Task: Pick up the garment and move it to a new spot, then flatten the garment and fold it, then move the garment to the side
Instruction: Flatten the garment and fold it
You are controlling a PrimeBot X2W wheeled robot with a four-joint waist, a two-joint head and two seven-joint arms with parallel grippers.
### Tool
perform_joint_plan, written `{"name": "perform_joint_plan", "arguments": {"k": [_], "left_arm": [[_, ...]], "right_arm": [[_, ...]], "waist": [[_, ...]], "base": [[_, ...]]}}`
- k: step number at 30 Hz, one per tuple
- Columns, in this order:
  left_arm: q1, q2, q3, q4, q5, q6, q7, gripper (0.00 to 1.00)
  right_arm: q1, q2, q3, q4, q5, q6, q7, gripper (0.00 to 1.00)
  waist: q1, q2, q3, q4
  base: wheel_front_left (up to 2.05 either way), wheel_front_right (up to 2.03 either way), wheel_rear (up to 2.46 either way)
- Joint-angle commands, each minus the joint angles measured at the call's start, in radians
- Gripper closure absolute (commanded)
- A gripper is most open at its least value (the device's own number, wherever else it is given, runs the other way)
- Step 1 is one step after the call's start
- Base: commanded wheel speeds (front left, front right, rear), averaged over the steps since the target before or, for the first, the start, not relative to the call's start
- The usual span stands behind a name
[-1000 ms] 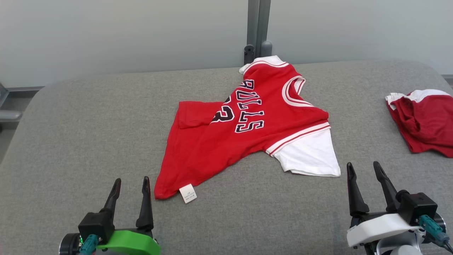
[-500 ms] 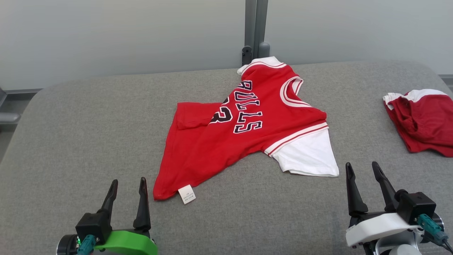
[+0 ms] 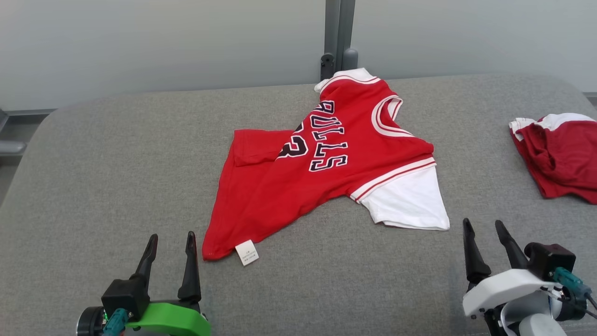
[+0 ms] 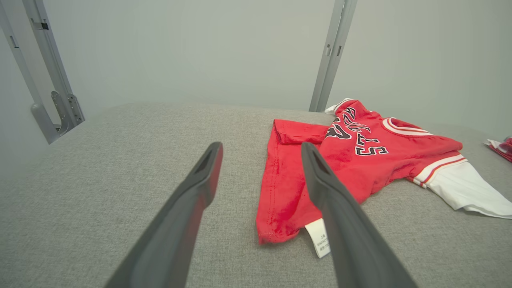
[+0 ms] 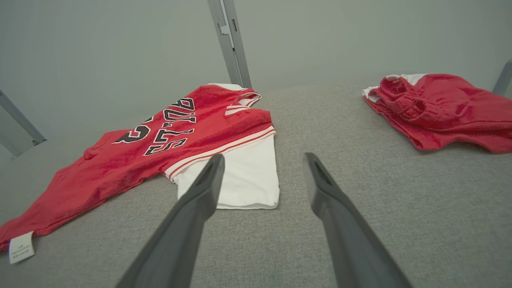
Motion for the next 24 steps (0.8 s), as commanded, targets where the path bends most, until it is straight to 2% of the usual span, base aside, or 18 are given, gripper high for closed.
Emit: {"name": "perform_joint_plan", "arguments": {"k": [1, 6, 10, 16, 24], "left_arm": [[-0.001, 0.002, -0.002, -0.004, -0.001, 0.008, -0.002, 0.00], [-0.022, 0.002, -0.016, -0.009, -0.011, 0.010, -0.002, 0.00], [-0.038, 0.002, -0.022, -0.011, -0.018, 0.015, -0.002, 0.00], [-0.055, 0.002, -0.030, -0.008, -0.023, 0.013, -0.002, 0.00], [-0.057, 0.002, -0.050, 0.001, -0.024, 0.009, -0.002, 0.00]], "right_arm": [[-0.027, -0.001, -0.017, 0.019, 0.015, -0.001, 0.015, 0.00], [-0.112, -0.001, -0.056, 0.130, 0.028, -0.001, 0.084, 0.00], [-0.208, -0.001, -0.082, 0.264, 0.011, -0.001, 0.132, 0.00], [-0.293, -0.002, -0.087, 0.401, -0.026, -0.001, 0.161, 0.00], [-0.382, -0.002, -0.106, 0.590, -0.033, -0.001, 0.146, 0.00]], "waist": [[0.0000, 0.0099, 0.011, 0.003], [0.0000, 0.0099, 0.044, 0.019], [0.0000, 0.0099, 0.076, 0.039], [0.0000, 0.0099, 0.099, 0.061], [0.0000, 0.0099, 0.113, 0.088]], "base": [[0.00, 0.00, 0.00], [0.00, 0.00, 0.00], [0.00, 0.00, 0.00], [0.00, 0.00, 0.00], [0.00, 0.00, 0.00]]}}
